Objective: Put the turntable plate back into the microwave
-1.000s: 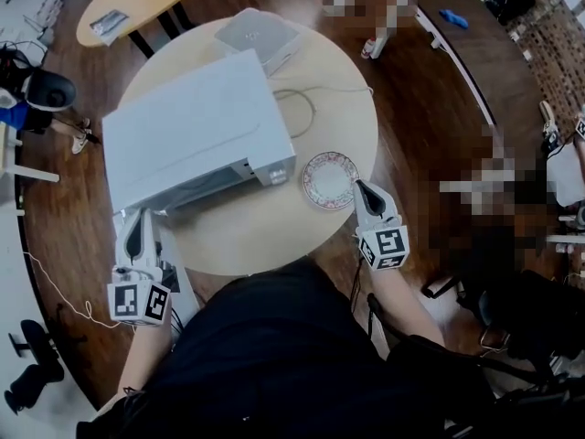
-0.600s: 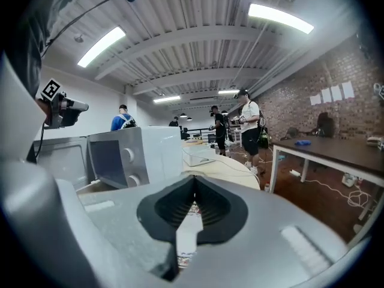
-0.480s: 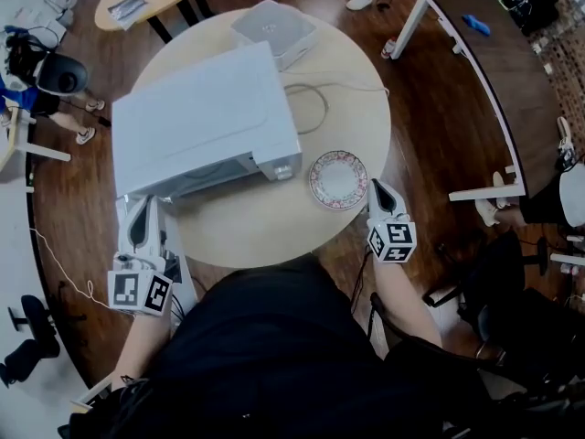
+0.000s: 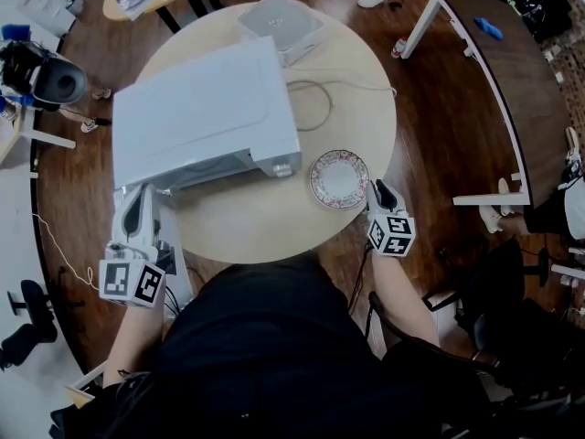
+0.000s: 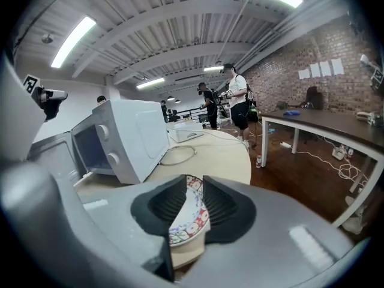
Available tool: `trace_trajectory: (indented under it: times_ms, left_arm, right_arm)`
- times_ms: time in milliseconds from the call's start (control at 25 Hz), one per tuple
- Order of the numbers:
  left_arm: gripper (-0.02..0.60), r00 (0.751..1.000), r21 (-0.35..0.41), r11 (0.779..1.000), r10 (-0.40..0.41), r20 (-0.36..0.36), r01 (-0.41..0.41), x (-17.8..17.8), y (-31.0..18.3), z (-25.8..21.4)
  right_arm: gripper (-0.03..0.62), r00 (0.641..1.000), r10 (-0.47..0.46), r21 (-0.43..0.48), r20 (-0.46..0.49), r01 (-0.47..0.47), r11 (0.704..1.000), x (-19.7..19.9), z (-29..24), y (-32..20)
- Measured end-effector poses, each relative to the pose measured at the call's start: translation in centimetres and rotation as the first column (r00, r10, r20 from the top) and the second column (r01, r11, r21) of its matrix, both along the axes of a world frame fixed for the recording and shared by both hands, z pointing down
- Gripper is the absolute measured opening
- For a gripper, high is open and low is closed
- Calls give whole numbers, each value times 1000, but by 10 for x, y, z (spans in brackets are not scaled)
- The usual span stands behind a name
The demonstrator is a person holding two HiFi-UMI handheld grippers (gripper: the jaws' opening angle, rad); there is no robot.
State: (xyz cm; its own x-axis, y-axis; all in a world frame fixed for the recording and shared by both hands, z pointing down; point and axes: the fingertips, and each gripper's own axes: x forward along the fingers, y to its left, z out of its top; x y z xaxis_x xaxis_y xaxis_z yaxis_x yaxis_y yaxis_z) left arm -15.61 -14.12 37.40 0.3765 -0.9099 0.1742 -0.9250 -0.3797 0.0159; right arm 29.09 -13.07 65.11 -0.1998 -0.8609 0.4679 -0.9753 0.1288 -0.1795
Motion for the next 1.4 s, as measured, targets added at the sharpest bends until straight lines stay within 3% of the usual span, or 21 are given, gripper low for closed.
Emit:
trace_trajectory:
  times_ms: [160,440,640,1000,1400]
  left_arm:
    - [5,999,-21,999,-28,-35,27,-1,1,-1]
    - [5,997,-40,996,-75,-23,75,-11,9,-1]
    - [5,995,-55,994,-98,-21,96,-14,14,2]
    - [5,994,-77,991,-108,-13,106,-15,17,3]
    - [5,996,-70,993,-91,-12,90,-14,16,-1]
  right_arm:
    - [114,1000,-14,-37,14,15,999,3,14,-5]
    - [118,998,-34,-73,46,37,997,5,32,-11]
    - [166,998,-52,-122,37,56,991,6,47,-11]
    - [170,996,-88,-170,15,89,981,3,63,-15]
    - [170,997,-64,-196,46,72,978,6,74,-22]
